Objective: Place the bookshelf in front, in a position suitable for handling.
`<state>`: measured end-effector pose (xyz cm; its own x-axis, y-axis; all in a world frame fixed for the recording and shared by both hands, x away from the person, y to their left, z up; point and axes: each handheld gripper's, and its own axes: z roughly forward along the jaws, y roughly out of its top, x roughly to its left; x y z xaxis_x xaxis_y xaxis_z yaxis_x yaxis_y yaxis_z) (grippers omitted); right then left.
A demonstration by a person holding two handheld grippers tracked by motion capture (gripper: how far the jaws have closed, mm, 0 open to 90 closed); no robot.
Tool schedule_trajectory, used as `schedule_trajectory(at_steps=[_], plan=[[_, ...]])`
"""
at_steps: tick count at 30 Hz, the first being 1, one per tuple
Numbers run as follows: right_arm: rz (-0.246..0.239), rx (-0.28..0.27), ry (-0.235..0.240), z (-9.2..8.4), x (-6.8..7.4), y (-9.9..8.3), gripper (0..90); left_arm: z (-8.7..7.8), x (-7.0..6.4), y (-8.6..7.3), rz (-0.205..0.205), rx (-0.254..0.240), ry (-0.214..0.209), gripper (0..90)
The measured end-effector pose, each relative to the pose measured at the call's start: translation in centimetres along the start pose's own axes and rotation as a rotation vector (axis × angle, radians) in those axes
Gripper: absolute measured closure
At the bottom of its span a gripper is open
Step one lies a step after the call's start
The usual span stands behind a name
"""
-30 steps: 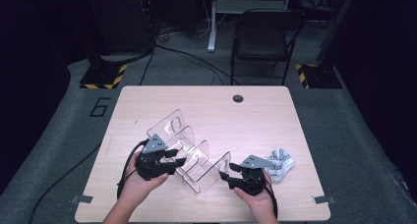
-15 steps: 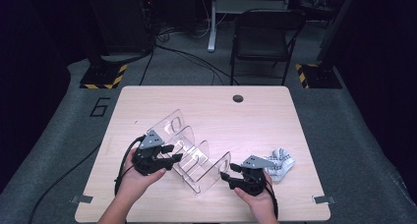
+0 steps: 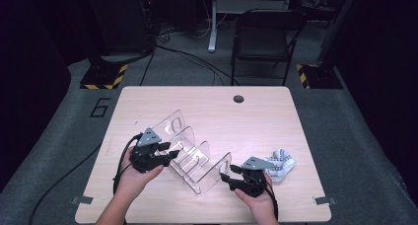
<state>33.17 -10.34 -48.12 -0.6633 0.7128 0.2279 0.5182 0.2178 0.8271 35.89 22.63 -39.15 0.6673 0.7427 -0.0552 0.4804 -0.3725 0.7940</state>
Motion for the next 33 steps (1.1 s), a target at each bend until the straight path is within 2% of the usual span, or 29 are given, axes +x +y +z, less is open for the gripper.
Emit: schedule_trajectory(at_steps=[10,12,17,21,25,27,28,33], plan=[[-0.004,0.002,0.007,0.2,0.0,-0.1,46.7,0.4,0.7,0.0,0.005,0.003,0.019,54.1],[-0.005,0.001,0.006,0.2,0.0,-0.1,46.7,0.5,0.8,0.0,-0.005,-0.001,0.009,54.4],[-0.003,0.001,0.003,0.2,0.0,-0.2,46.7,0.9,0.9,0.0,0.005,0.008,0.008,56.7],[-0.008,0.001,0.006,0.2,-0.1,-0.3,46.7,1.2,0.8,0.1,0.006,0.014,0.019,59.1],[-0.004,0.001,0.006,0.1,-0.1,-0.3,46.7,1.1,0.7,0.3,0.023,-0.004,0.034,59.3],[-0.001,0.001,0.004,0.1,-0.1,-0.3,46.7,0.9,0.7,0.5,0.02,-0.009,0.041,59.3],[0.004,0.0,0.002,0.1,-0.1,-0.4,46.7,0.7,0.9,0.7,0.02,-0.009,0.06,59.1],[0.003,-0.001,0.008,0.1,-0.2,-0.4,46.7,0.6,1.6,0.8,-0.003,-0.003,0.075,60.2]])
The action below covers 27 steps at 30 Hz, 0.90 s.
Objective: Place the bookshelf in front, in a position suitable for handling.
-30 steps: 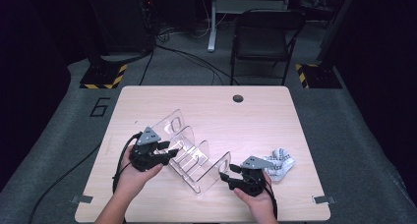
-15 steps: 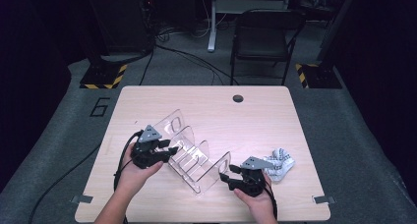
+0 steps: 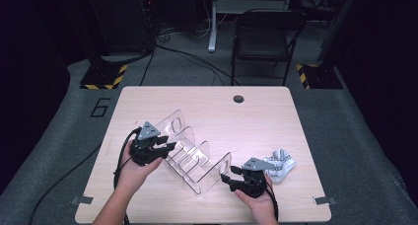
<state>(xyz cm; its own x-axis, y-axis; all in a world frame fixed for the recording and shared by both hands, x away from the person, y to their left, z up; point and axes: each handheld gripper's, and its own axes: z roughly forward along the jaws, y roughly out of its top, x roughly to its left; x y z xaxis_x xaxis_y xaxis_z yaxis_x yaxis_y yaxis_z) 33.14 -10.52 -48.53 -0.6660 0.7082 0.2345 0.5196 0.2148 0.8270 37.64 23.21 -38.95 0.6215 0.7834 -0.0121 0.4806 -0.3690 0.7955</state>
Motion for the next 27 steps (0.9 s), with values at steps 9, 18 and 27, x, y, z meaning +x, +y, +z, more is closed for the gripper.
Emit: schedule_trajectory(at_steps=[9,18,27], plan=[[-0.002,0.002,0.001,0.2,0.0,-0.1,46.7,0.8,0.3,-0.9,-0.03,0.008,-0.018,64.9],[0.014,0.008,0.003,0.2,0.1,-0.2,46.7,0.9,0.7,-0.9,-0.025,0.025,-0.016,69.4],[0.016,0.007,0.002,0.2,0.0,-0.3,46.7,1.4,0.9,-1.0,-0.035,0.019,-0.018,71.7]])
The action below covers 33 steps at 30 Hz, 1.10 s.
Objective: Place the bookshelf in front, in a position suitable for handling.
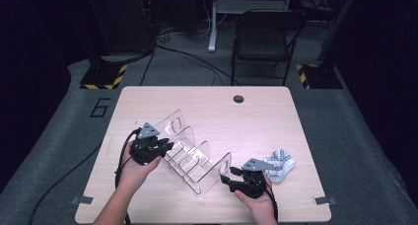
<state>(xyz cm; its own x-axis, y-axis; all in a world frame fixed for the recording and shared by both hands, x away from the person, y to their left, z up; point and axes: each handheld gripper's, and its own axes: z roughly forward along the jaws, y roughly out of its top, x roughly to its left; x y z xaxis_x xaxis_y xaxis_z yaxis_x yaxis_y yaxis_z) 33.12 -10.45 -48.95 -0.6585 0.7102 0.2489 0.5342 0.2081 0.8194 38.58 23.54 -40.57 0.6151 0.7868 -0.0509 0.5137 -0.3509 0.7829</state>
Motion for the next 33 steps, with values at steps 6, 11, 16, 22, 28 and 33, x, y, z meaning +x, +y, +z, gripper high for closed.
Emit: schedule_trajectory(at_steps=[6,11,16,22,28,33], plan=[[0.004,0.003,0.001,-0.1,0.0,-0.1,46.7,0.3,0.0,0.0,0.005,0.0,0.008,73.4],[0.002,0.001,0.005,-0.1,0.0,-0.2,46.7,0.2,0.0,-0.1,0.007,-0.001,0.011,77.5],[0.008,-0.003,-0.003,-0.6,-0.2,-0.4,46.7,-0.2,-0.1,-0.4,0.029,0.004,0.025,81.0],[0.026,-0.002,-0.012,-1.0,-0.6,-0.9,46.7,-0.6,-0.1,-0.8,0.019,-0.002,0.028,82.6],[0.034,-0.003,-0.015,-1.0,-0.9,-1.2,46.7,-0.9,0.1,-1.1,0.014,-0.007,0.03,82.9],[0.035,-0.006,-0.018,-1.3,-1.1,-1.1,46.7,-1.2,0.2,-1.3,0.001,-0.008,0.04,82.9]])
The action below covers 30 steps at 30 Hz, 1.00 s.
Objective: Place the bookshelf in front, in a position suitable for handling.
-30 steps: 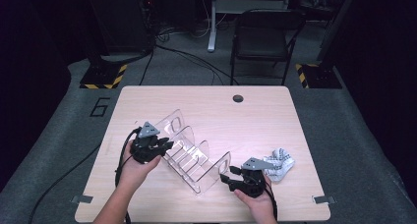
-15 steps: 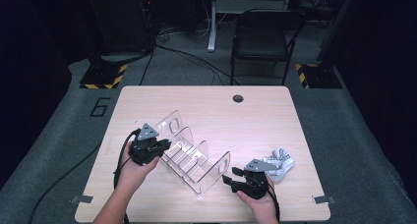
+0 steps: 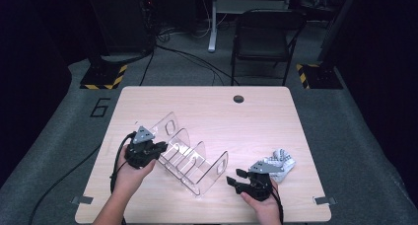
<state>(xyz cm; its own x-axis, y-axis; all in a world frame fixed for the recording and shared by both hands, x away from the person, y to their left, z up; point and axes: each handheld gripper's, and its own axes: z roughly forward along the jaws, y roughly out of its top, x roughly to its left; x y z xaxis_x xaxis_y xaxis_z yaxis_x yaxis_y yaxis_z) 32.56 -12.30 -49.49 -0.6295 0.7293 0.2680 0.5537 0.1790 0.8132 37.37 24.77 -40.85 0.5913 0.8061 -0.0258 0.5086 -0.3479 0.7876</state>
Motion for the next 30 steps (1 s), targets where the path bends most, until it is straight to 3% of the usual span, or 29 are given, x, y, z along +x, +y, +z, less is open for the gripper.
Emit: schedule_trajectory(at_steps=[8,17,27,30], plan=[[0.004,-0.009,-0.007,-0.3,-0.3,0.0,46.6,-0.7,0.1,0.0,-0.021,-0.024,0.015,76.2],[-0.002,-0.018,-0.023,-0.8,-0.4,0.3,46.2,-2.1,-2.0,1.3,0.005,-0.066,-0.061,66.0],[0.015,-0.037,-0.034,-1.5,-1.2,0.2,46.0,-1.4,-4.1,1.7,0.035,-0.034,-0.124,59.5],[0.022,-0.043,-0.038,-1.7,-1.3,0.0,45.9,-1.0,-4.7,1.5,0.022,-0.029,-0.14,57.3]])
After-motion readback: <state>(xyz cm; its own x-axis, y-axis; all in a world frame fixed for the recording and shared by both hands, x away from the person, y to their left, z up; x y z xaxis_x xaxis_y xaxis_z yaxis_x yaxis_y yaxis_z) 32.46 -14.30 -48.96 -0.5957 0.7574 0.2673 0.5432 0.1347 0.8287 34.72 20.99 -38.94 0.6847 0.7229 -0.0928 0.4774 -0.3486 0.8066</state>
